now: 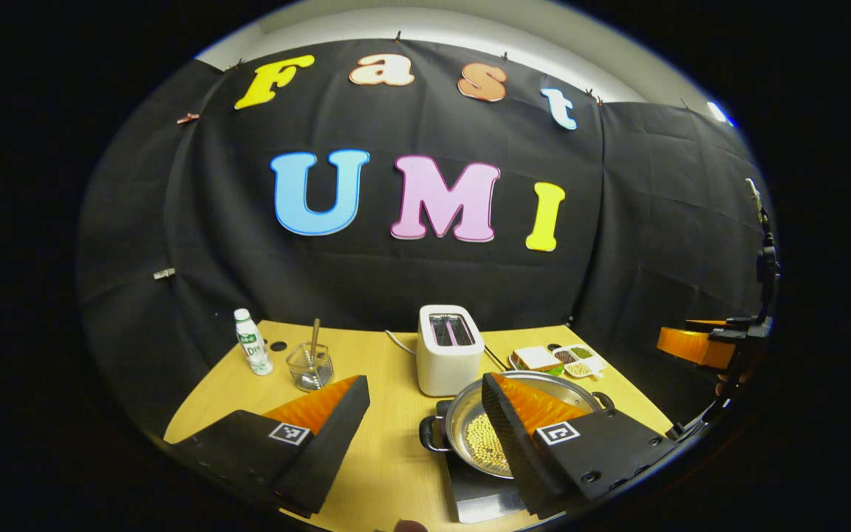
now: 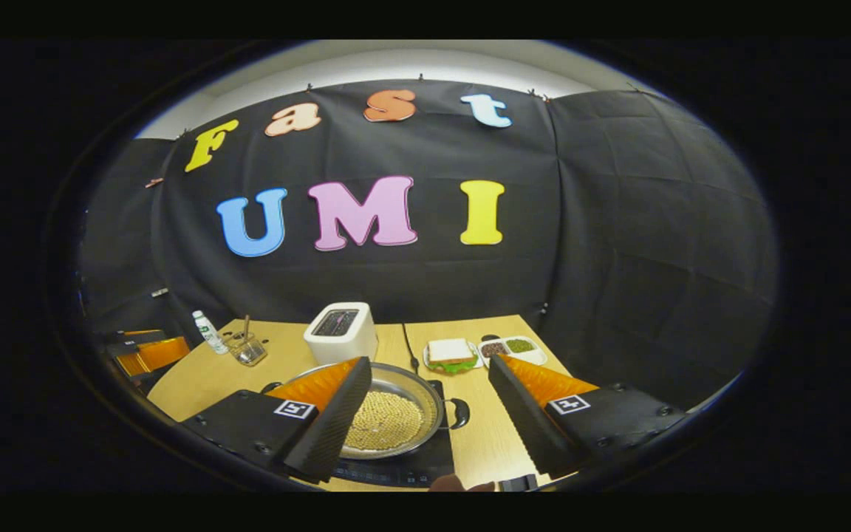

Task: First push the handle of the pot to place it horizontally, then grasp the pot with both hands and set it on the induction cooktop.

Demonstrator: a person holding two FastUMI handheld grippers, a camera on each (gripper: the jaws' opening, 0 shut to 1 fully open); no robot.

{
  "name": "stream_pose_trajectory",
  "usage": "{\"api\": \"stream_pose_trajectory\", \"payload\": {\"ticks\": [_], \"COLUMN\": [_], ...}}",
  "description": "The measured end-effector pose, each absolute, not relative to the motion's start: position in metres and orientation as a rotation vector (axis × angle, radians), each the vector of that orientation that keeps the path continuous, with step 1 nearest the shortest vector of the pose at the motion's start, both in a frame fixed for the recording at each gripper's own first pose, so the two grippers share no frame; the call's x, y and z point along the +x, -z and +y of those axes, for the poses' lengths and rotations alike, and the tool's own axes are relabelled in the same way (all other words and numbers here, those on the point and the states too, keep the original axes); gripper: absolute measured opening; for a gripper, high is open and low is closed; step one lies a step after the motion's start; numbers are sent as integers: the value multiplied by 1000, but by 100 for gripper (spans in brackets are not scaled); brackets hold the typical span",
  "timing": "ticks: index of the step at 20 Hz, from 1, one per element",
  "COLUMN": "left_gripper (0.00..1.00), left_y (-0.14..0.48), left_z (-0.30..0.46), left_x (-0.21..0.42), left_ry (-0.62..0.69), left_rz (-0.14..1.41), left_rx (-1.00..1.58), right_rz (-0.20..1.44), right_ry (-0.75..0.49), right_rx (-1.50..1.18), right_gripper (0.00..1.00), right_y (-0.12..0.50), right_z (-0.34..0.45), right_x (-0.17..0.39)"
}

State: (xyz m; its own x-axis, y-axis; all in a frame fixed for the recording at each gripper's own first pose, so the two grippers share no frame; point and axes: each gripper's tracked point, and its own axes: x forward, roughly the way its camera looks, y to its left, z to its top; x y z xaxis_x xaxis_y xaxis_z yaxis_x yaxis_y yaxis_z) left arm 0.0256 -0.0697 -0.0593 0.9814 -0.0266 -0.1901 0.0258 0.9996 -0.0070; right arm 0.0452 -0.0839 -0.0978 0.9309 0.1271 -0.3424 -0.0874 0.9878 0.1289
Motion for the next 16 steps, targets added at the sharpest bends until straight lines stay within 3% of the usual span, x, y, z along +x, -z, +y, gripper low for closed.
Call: {"api": "stream_pose_trajectory", "payload": {"ticks": [10,11,12,13,15,16], "left_gripper": [95,95,95,95,95,95], "left_y": [5,3,1,-2,-6,-5], "left_z": [-49,-46,-43,-40,-33,-31], "left_x": [-43,-50,-53,-59,-69,-75], "left_ry": [1,-4,-3,-8,-16,-18], "left_rz": [52,40,30,18,1,-3], "left_rx": [33,35,37,41,36,31], "right_rz": [182,168,151,136,107,85], "right_ry": [-122,-120,-120,-119,-109,-103], "right_rx": [178,173,163,147,114,98], "right_gripper": [98,92,92,98,98,92], "right_y": [13,10,6,2,-4,-8], "right_z": [-53,-49,-46,-44,-40,-39], "right_x": [-5,-11,-17,-23,-32,-36]}}
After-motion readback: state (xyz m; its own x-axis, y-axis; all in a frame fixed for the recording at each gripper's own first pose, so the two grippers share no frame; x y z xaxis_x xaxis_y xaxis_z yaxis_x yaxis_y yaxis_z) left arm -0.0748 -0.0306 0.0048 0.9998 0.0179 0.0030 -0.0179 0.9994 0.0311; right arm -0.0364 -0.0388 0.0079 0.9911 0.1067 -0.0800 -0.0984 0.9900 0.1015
